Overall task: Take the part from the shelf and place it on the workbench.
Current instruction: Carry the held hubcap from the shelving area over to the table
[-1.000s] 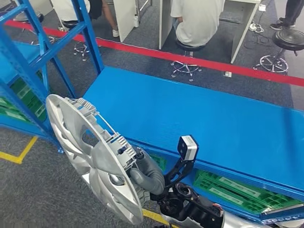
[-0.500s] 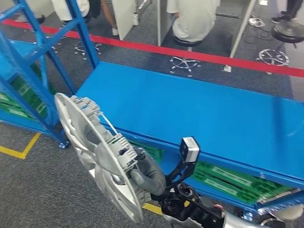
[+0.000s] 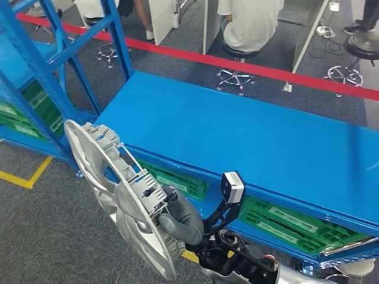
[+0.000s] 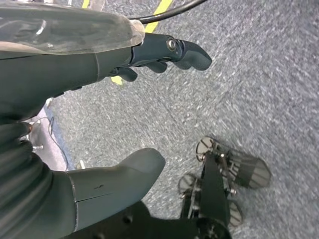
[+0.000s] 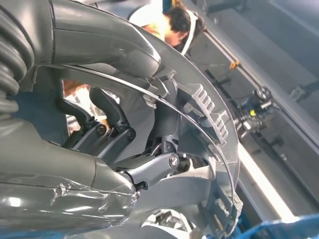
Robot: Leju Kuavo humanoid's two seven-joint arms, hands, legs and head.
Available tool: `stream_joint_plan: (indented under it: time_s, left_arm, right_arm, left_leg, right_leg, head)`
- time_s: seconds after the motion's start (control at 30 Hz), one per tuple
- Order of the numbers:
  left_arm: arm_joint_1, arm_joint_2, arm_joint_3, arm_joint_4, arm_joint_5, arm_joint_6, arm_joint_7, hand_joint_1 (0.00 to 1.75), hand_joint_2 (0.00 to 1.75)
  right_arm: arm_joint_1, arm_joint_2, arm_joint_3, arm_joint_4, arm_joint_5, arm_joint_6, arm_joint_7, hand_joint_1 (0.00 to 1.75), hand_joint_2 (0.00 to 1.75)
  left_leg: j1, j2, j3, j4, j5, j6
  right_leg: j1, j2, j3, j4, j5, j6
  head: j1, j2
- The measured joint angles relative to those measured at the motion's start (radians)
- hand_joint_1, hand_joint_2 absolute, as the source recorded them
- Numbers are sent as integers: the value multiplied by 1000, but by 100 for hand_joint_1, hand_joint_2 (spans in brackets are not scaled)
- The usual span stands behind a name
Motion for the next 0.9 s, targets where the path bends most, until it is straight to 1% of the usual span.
stream_joint_plan:
  time_s: [0.03,0.07,0.1,0.13,0.17,0.2,0.23,0.27,0.3,0.33,0.37,0.4,0.43,0.47,0.5,0.53,0.57,0.6,0.63,0.67,0.7,0.73,0.77,0.8,0.83,0.87,0.9]
  left_arm:
    - [0,0,-1,0,2,0,0,0,175]
    - [0,0,-1,0,4,0,0,0,175]
    - [0,0,-1,0,6,0,0,0,175]
    - [0,0,-1,0,6,0,0,0,175]
    - [0,0,-1,0,7,0,0,0,175]
    - [0,-1,-1,0,7,0,0,0,175]
    - [0,-1,-1,0,7,0,0,0,175]
    - [-1,-1,-1,0,7,0,0,0,175]
    - [-2,-1,-1,0,7,0,-1,0,175]
    - [-2,-1,-1,0,8,0,-1,0,175]
    - [-2,-1,-2,0,8,0,-1,0,175]
    - [0,0,-2,0,9,1,-1,0,175]
    - [1,0,-2,0,9,1,-1,0,175]
    - [1,0,-2,0,10,1,-1,0,175]
    - [0,0,-2,0,10,1,-1,0,175]
    - [-2,-1,-2,0,10,1,-1,0,175]
    - [-3,-1,-2,0,10,1,-1,0,175]
    - [-3,-1,-2,0,11,2,-1,0,175]
    - [-2,-1,-2,0,13,2,-2,0,175]
    - [-1,-1,-2,0,15,4,-2,0,175]
    - [-1,-1,-2,0,18,7,-3,0,175]
    - [-1,0,-2,0,21,9,-3,0,175]
    - [-3,0,-2,0,23,11,-4,0,175]
    - [-4,0,-2,0,25,13,-4,0,175]
    - [-5,0,-2,0,28,15,-4,0,175]
    - [-6,0,-2,0,31,18,-4,0,175]
    - [-5,0,-2,0,35,21,-2,0,175]
  right_arm:
    - [1,0,-1,0,1,5,-1,175,175]
    - [4,0,-1,1,2,8,-2,175,175]
    - [7,0,-1,2,2,11,-3,175,175]
    - [9,0,-1,3,3,14,-3,175,175]
    - [10,0,-1,4,3,15,-3,175,175]
    - [10,0,-1,4,3,16,-3,175,175]
    - [9,0,-1,5,3,17,-3,175,175]
    - [9,0,-1,5,3,18,-4,175,175]
    - [9,0,-1,6,3,19,-4,175,175]
    - [9,0,-1,6,3,20,-4,175,175]
    - [9,0,-1,7,3,20,-4,175,175]
    - [9,0,-1,7,3,20,-4,175,175]
    - [9,0,-1,7,3,20,-4,175,175]
    - [9,0,-1,7,3,20,-4,175,175]
    - [9,0,-1,7,3,20,-5,175,175]
    - [9,0,-2,7,3,20,-5,175,175]
    - [9,0,-2,8,3,21,-5,175,175]
    - [9,0,-1,8,3,22,-5,175,175]
    - [9,0,-1,10,3,23,-5,175,175]
    - [9,0,-1,11,3,26,-5,175,175]
    - [8,0,-1,12,2,29,-5,175,175]
    - [6,1,0,13,2,32,-5,175,175]
    - [4,1,0,13,2,36,-6,175,175]
    - [1,1,1,15,1,39,-6,175,175]
    - [-1,2,1,16,0,42,-7,175,175]
    - [-3,2,2,18,-1,45,-8,175,175]
    - [-4,3,4,21,-2,48,-8,175,175]
  left_leg:
    - [0,-5,-1,0,0,2]
    - [-1,-11,-1,1,0,4]
    - [-1,-18,-1,2,0,4]
    - [0,-26,-1,3,0,4]
    - [0,-36,-1,6,-1,2]
    - [1,-46,-1,10,-3,0]
    - [1,-55,-2,15,-5,-4]
    - [1,-64,-7,22,-6,-9]
    - [1,-72,-13,28,-5,-15]
    - [2,-79,-21,31,-3,-21]
    - [4,-86,-27,33,1,-27]
    - [6,-87,-31,34,2,-33]
    - [7,-78,-38,46,-5,-38]
    - [7,-63,-53,76,-23,-43]
    - [7,-44,-78,128,-52,-46]
    - [7,-28,-114,199,-85,-50]
    - [8,-21,-151,271,-113,-54]
    - [9,-17,-177,322,-128,-56]
    - [9,-15,-185,337,-124,-57]
    - [9,-12,-170,309,-102,-56]
    - [9,-6,-136,246,-69,-53]
    - [8,10,-94,167,-38,-50]
    - [4,25,-59,100,-16,-44]
    - [0,36,-37,54,-4,-38]
    - [-4,41,-29,33,-2,-32]
    - [-8,34,-30,31,-2,-27]
    - [-7,26,-30,29,-1,-21]
  right_leg:
    - [-1,5,-33,74,-34,3]
    - [-2,6,-63,141,-58,5]
    - [-4,7,-83,182,-64,7]
    - [-6,8,-85,183,-49,9]
    - [-9,10,-68,142,-16,10]
    - [-12,18,-38,72,27,10]
    - [-15,35,-9,4,58,10]
    - [-18,51,15,-52,75,9]
    - [-19,63,28,-82,79,8]
    - [-17,69,32,-90,74,5]
    - [-16,64,34,-94,75,0]
    - [-16,56,35,-94,79,-6]
    - [-16,48,35,-97,83,-12]
    - [-18,38,35,-100,86,-17]
    - [-18,28,34,-102,88,-21]
    - [-17,17,32,-103,88,-24]
    - [-15,6,30,-103,89,-25]
    - [-14,-5,28,-103,89,-26]
    - [-13,-15,27,-103,89,-26]
    - [-13,-25,27,-103,89,-26]
    - [-13,-33,28,-103,88,-25]
    - [-12,-41,29,-102,88,-24]
    - [-9,-49,29,-102,86,-22]
    - [-7,-56,29,-102,85,-18]
    - [-5,-62,30,-102,83,-14]
    - [-4,-69,31,-102,82,-8]
    - [-5,-73,32,-103,80,-3]
  head:
    - [5,0]
    - [9,0]
    - [12,0]
    - [14,0]
    - [16,0]
    - [19,0]
    - [22,0]
    - [24,0]
    - [24,0]
    - [23,0]
    - [22,0]
    - [21,0]
    - [18,0]
    - [11,0]
    - [4,0]
    - [-3,0]
    - [-8,0]
    - [-10,0]
    - [-12,0]
    - [-14,0]
    - [-15,0]
    - [-16,0]
    - [-18,0]
    - [-17,0]
    - [-16,0]
    - [-14,0]
    - [-11,0]
